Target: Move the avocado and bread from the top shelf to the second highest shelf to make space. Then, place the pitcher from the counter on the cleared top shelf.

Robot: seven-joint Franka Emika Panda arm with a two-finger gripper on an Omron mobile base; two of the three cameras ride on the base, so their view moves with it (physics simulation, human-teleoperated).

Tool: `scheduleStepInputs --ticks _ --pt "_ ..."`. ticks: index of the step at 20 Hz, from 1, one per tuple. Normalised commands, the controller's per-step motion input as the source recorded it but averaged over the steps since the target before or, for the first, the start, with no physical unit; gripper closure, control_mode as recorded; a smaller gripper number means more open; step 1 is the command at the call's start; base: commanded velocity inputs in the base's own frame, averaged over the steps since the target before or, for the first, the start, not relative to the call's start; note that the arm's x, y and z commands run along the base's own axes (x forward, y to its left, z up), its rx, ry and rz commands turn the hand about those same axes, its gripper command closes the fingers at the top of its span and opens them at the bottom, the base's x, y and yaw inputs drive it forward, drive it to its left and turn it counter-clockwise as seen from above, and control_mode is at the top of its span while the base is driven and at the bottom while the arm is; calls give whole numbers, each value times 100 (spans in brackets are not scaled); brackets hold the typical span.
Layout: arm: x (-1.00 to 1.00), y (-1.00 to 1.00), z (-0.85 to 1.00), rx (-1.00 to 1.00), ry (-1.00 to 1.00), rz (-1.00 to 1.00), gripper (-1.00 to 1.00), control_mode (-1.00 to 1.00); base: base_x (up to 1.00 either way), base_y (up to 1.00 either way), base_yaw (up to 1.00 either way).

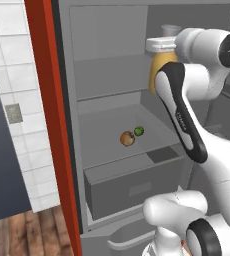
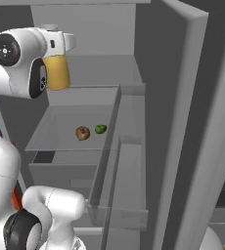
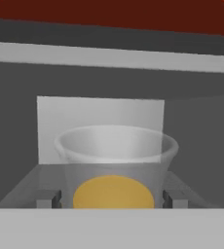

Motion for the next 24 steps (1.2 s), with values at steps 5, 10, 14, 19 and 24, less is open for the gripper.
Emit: scheduleStepInputs --ticks 5,10,14,19,24 --pt "66 -1 0 14 0 0 100 -100 0 0 0" --pt "49 0 0 1 -2 0 100 -100 0 0 0" --pt "42 0 -2 -2 -2 0 100 -100 0 0 0" --pt "36 1 -14 -7 -3 0 100 -100 0 0 0" --pt "33 9 -26 -11 -2 0 100 -100 0 0 0"
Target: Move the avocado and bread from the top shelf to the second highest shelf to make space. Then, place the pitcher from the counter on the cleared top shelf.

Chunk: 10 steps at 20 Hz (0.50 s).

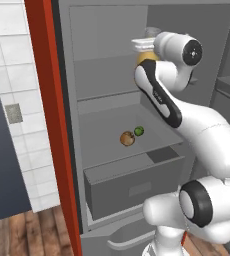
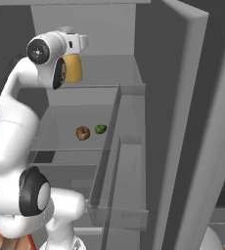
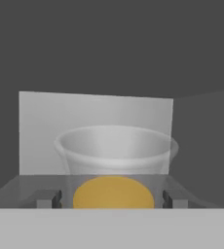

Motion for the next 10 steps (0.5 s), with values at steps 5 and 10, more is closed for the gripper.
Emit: scheduleStepInputs --ticks 5,10 --pt "34 8 -21 -9 -2 0 100 -100 0 0 0" --pt "39 1 -4 -4 -3 0 100 -100 0 0 0"
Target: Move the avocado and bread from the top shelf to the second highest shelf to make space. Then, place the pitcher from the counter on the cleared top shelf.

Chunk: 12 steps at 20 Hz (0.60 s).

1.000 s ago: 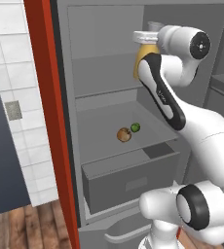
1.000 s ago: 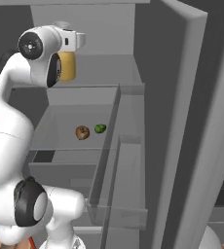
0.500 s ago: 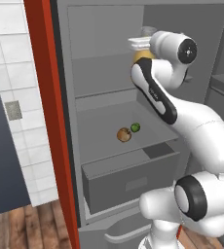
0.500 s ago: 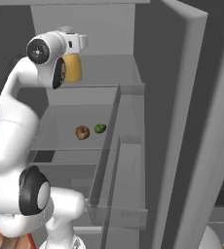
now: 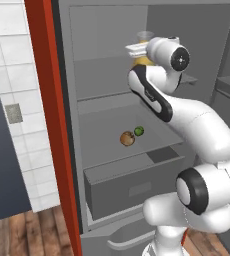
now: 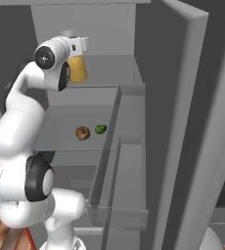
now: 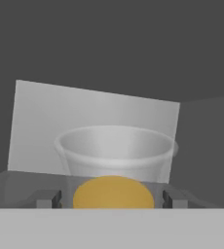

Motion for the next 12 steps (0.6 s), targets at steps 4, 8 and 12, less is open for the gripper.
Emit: scheduleStepInputs --ticks 4,8,12 --pt "50 0 -4 0 0 0 100 -100 0 0 0" --pt "54 0 -2 0 0 0 100 -100 0 0 0" --pt "58 0 -7 0 0 0 100 -100 0 0 0"
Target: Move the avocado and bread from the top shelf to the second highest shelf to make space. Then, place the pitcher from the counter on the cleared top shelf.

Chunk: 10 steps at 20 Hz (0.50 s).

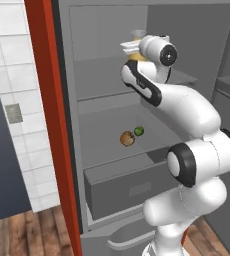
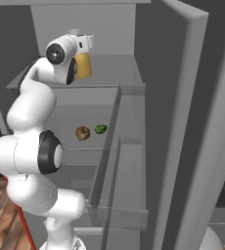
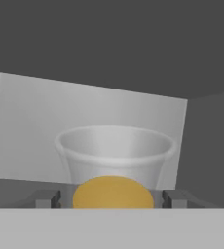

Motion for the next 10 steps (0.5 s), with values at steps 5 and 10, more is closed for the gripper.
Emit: scheduleStepInputs --ticks 5,10 --pt "56 0 -25 0 1 0 100 -100 0 0 0" --pt "53 0 -43 0 2 0 100 -100 0 0 0"
